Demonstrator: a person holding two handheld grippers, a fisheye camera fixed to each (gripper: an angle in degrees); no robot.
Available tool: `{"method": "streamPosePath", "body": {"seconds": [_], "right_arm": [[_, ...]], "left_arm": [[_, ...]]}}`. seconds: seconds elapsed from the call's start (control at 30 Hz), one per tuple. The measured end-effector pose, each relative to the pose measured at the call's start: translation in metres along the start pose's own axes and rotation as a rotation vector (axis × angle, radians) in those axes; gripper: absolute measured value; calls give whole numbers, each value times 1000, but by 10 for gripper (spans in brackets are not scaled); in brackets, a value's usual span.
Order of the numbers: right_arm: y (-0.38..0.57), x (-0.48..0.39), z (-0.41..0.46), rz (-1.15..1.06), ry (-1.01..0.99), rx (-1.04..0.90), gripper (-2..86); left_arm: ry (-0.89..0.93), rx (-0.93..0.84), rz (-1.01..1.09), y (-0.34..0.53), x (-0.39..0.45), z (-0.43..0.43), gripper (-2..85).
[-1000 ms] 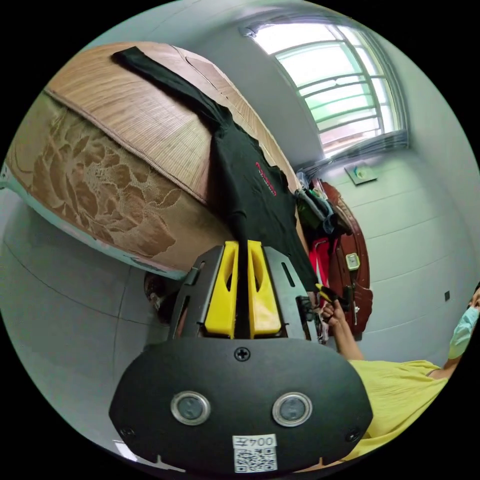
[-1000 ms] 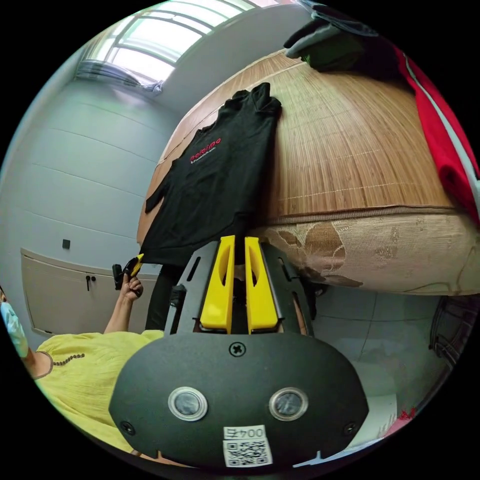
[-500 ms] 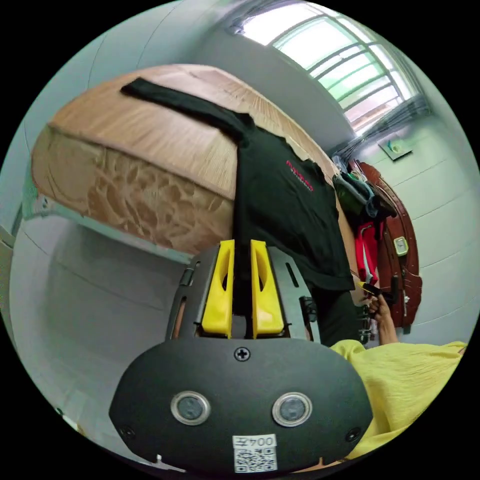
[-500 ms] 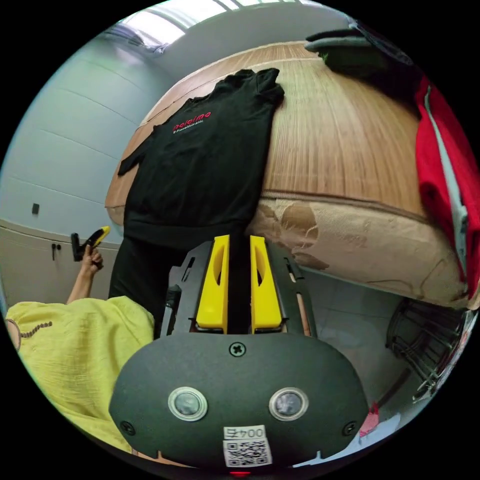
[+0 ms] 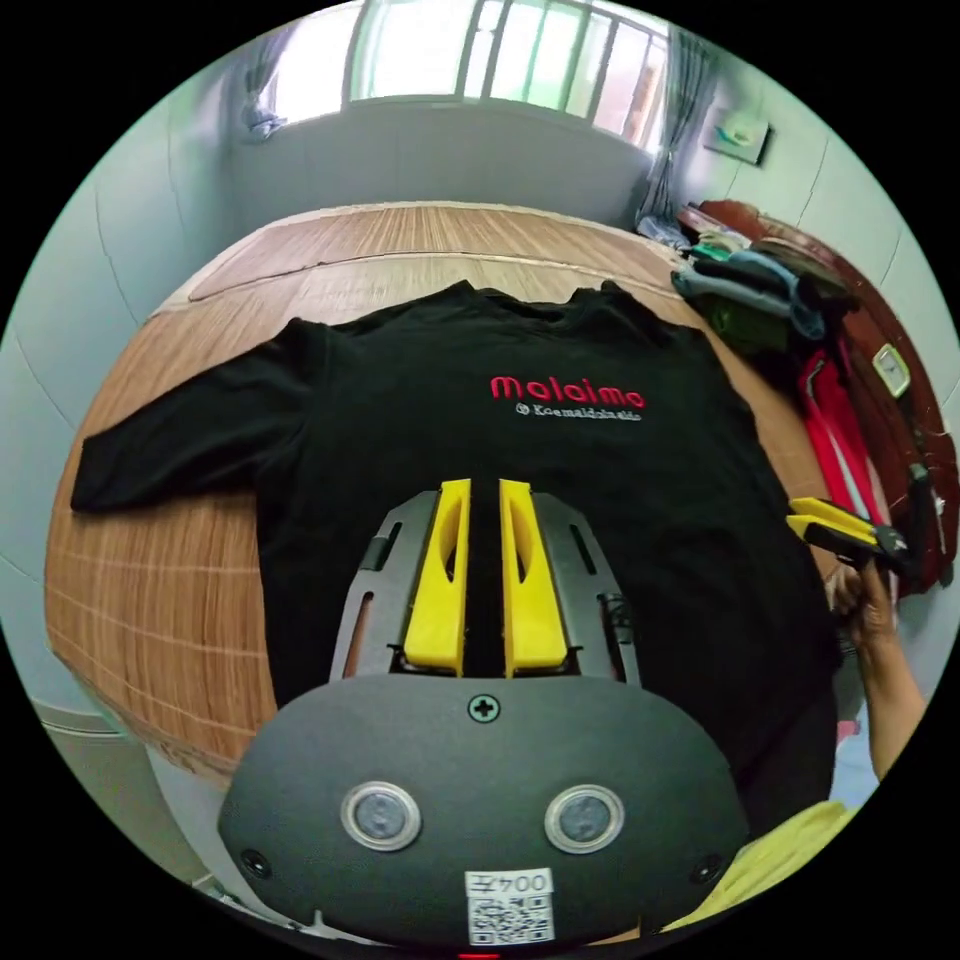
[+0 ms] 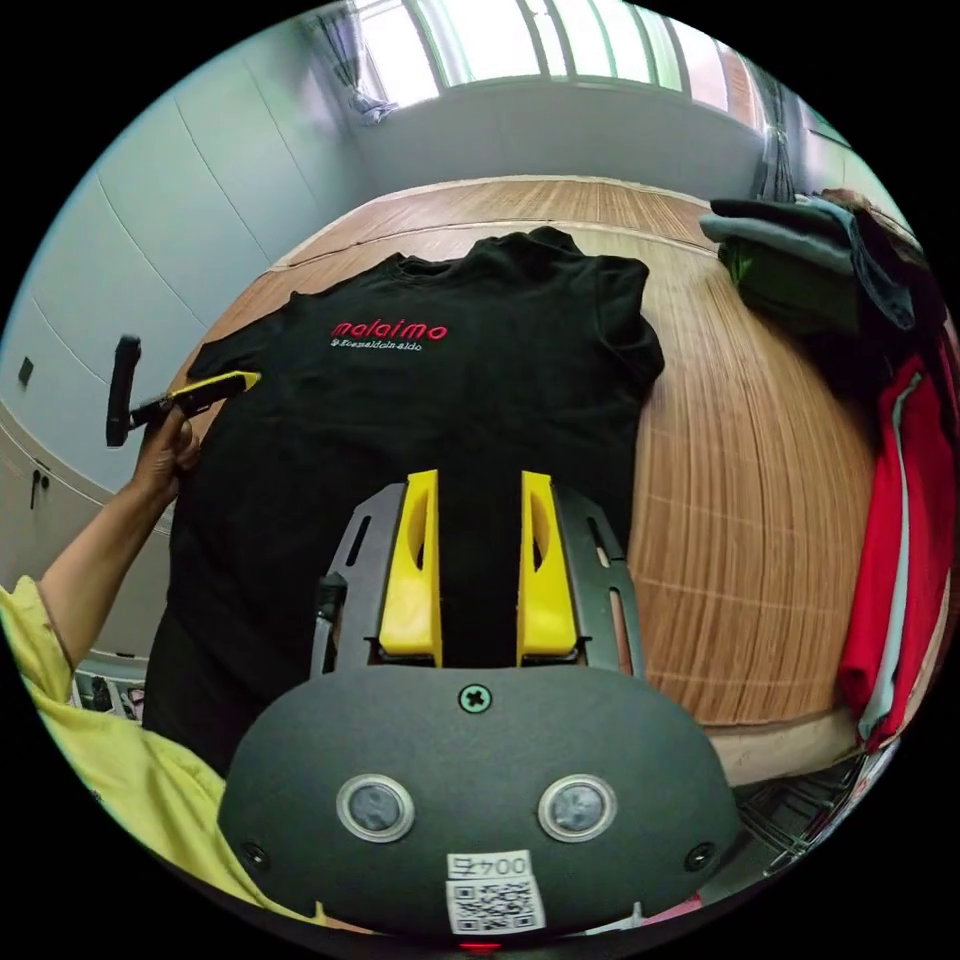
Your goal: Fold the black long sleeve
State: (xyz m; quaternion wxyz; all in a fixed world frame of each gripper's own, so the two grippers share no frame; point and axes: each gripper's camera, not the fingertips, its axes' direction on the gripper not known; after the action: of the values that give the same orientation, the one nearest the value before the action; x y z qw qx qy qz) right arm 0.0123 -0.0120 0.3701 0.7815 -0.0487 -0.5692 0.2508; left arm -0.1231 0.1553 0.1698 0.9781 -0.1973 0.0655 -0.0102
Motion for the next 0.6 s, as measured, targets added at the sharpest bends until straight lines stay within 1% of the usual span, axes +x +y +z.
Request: {"method": "streamPosePath", "body": {"seconds": [0.07,0.13,0.2,0.3,0.43,0.6], "right_arm": [[-8,-5,18,-7,26,-12,141],[-11,-8,45,-8,45,-69,141],[-5,-14,46,-6,104,-5,132],[-10,-23,50,-22,138,-13,127],[-16,-17,47,-2,98,-10,126],[-24,-11,42,9,79,-6,124]], "left_arm": [[-47,9,8,-8,11,11,89],[-79,-13,10,-10,22,30,106],[-88,-37,19,-11,32,38,114],[-88,-35,59,-15,48,38,104],[-44,-43,42,-22,53,38,93],[-45,-25,41,-24,63,38,89]]}}
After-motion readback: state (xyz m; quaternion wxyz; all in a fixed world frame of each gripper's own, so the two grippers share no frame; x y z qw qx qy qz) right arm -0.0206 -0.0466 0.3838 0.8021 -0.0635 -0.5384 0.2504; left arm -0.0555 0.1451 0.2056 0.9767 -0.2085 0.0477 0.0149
